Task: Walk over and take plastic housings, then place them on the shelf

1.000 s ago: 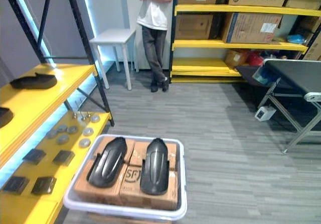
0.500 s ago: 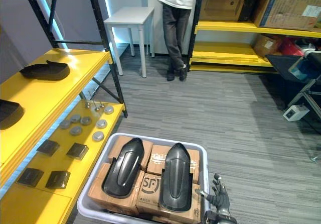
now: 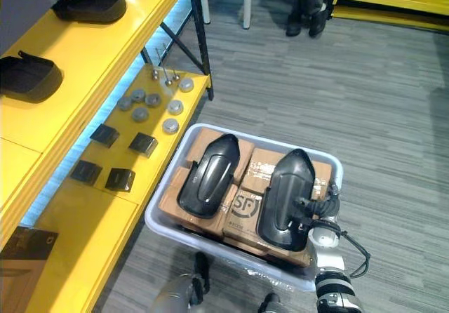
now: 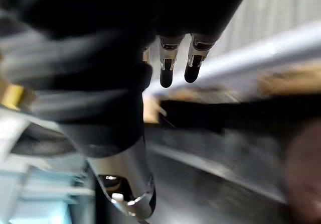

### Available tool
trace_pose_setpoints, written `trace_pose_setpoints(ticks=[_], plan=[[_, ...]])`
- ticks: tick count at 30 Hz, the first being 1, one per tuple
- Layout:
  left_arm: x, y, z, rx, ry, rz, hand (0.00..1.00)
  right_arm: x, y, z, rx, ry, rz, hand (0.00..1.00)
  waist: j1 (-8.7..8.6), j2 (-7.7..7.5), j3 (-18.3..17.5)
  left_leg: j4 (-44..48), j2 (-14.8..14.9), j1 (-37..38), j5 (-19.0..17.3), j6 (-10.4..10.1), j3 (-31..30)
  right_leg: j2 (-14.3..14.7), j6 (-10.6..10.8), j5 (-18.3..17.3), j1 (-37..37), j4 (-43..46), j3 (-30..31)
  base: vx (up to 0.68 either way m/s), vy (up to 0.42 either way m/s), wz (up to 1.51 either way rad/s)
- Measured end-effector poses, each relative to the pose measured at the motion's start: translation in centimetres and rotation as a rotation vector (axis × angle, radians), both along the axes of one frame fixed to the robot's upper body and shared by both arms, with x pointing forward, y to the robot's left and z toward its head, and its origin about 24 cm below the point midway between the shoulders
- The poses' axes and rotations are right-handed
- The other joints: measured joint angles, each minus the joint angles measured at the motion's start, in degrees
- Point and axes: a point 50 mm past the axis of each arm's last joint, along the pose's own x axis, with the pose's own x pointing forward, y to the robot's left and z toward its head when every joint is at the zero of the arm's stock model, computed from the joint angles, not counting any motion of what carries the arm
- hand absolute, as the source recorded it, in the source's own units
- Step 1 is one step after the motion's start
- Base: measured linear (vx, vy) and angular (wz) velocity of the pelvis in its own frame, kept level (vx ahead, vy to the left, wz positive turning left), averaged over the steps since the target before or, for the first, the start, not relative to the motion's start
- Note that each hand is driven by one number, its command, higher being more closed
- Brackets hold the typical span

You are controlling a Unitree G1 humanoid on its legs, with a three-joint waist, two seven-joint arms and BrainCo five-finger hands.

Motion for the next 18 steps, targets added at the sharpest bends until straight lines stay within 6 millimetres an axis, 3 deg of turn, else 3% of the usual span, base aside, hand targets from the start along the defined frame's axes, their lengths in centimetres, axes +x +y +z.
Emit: trace_pose_setpoints(ticks=[2,3,12,18], plan=[[0.4,-0.1,0.1,-0.007,-0.009,-0.016,0.00,0.7,-1.0,1.3,-0.058,0.017,0.013,0.00,0.12,0.15,0.09,1.31,0.12,-2.27,-0.40,-0.17,-0.01,-0.30,0.19,-0.36,-2.47,1.94,0.52,-0.07,0.035,-0.01],[0.6,-0.1,0.1,-0.012,-0.014,-0.018,0.00,0.9,-1.5,1.7,-0.086,0.032,0.010,1.00,0.26,0.16,0.09,1.81,0.12,-3.22,-0.53,-0.10,0.01,-0.48,0.33,-0.60,-3.69,2.97,0.84,-0.12,0.030,-0.01],[1.6,-0.4,0.2,-0.025,-0.025,-0.024,0.00,0.5,-2.7,1.3,-0.132,0.156,-0.087,1.00,1.31,0.35,0.17,2.50,0.00,-5.95,-0.45,0.08,0.32,-1.02,0.51,-1.05,-7.89,5.34,2.34,-0.10,0.016,-0.03],[2.3,-0.3,0.4,0.006,-0.075,-0.040,0.00,0.7,-2.6,1.4,-0.143,0.176,-0.144,1.00,1.53,0.38,0.15,-0.48,-0.66,-5.73,1.59,0.78,1.33,-1.37,0.36,-0.49,-9.13,5.12,2.90,-0.01,-0.032,-0.01]])
